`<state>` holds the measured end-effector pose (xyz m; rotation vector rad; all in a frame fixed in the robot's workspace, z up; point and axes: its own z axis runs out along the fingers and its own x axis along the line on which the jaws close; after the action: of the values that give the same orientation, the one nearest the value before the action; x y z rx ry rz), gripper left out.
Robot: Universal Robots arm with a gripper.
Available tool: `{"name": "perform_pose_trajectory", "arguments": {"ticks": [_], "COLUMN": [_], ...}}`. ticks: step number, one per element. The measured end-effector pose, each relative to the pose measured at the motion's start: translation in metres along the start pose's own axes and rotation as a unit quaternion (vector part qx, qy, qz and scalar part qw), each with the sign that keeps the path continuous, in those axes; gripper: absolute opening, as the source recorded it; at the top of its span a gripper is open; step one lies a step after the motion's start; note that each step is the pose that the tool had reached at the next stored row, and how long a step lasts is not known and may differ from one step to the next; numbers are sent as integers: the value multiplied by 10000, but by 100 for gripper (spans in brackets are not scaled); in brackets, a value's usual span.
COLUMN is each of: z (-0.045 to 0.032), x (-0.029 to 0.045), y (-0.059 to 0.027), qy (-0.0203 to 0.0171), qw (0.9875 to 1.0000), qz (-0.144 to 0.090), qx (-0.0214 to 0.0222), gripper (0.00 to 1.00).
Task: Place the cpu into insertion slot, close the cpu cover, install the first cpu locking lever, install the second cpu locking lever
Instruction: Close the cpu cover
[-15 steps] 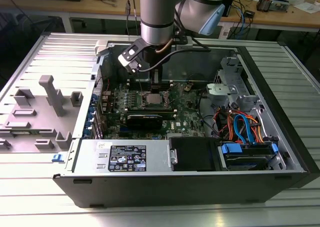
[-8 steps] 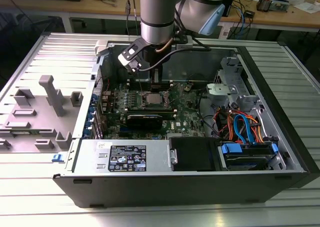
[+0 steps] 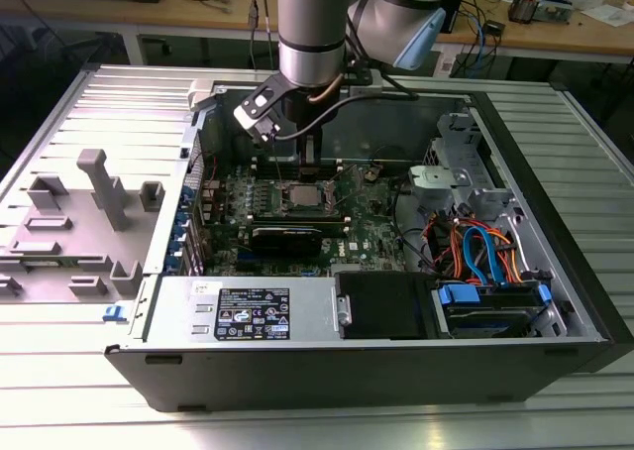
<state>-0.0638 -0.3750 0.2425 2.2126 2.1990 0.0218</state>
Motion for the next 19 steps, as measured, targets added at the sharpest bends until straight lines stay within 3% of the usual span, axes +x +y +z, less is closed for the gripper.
{"name": "perform_pose_trajectory", "arguments": {"ticks": [19], "z": [-82], "x": [0], "y": [2], "qy": [0], "qw": [10000], "qz": [0], "qx": [0], "gripper": [11]}}
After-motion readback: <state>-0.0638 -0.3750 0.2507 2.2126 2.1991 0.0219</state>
